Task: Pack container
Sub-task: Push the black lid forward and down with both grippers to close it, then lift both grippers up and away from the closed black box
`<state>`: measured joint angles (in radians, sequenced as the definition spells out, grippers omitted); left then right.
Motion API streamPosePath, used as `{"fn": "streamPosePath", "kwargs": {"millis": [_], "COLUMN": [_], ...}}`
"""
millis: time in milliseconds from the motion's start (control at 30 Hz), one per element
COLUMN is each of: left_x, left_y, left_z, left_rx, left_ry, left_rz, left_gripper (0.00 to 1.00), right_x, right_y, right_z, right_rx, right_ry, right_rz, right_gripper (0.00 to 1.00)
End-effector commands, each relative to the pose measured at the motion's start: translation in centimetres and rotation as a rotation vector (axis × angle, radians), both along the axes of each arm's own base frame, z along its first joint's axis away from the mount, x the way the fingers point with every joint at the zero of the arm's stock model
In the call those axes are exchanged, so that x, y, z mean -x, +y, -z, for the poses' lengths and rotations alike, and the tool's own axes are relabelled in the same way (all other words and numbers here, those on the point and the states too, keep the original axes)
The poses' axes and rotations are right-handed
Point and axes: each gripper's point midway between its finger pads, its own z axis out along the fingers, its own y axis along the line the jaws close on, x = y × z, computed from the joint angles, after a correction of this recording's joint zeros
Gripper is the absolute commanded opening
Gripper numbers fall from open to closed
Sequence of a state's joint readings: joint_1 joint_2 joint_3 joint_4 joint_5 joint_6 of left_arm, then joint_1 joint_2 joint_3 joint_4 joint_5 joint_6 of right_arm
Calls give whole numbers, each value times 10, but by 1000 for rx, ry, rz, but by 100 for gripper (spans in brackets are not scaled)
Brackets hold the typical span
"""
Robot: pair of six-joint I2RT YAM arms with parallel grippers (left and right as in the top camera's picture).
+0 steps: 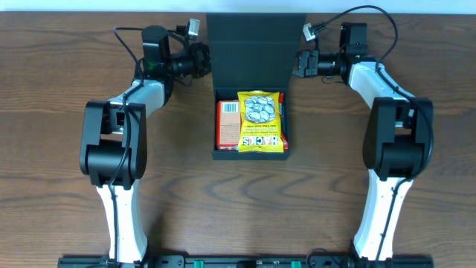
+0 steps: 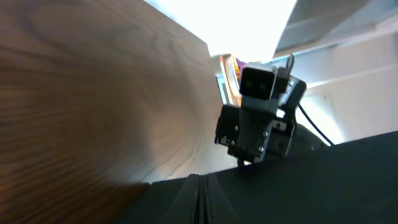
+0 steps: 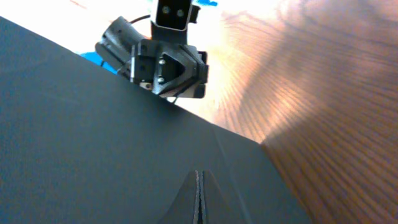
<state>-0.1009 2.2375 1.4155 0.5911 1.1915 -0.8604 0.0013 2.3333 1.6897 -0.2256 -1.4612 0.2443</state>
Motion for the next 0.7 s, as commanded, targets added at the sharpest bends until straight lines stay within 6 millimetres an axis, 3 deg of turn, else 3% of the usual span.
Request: {"fn": "streamPosePath", "kwargs": {"millis": [0, 300, 667], "left_x": [6, 5, 11], "left_y": [-2, 12, 11], "left_z": [-2, -4, -7], "left_rx": [13, 23, 31], "left_ry": [-40, -41, -68], "left_rz": [64, 65, 107], "left_gripper": [6, 6, 6], "right_x": [5, 4, -1], "right_y": [-7, -12, -29], "right_z": [-11, -11, -11], "right_rx": [-67, -69, -68], "right_ry": [-20, -19, -20], "right_rz": [-41, -32, 1], "right_gripper": [2, 1, 1]}}
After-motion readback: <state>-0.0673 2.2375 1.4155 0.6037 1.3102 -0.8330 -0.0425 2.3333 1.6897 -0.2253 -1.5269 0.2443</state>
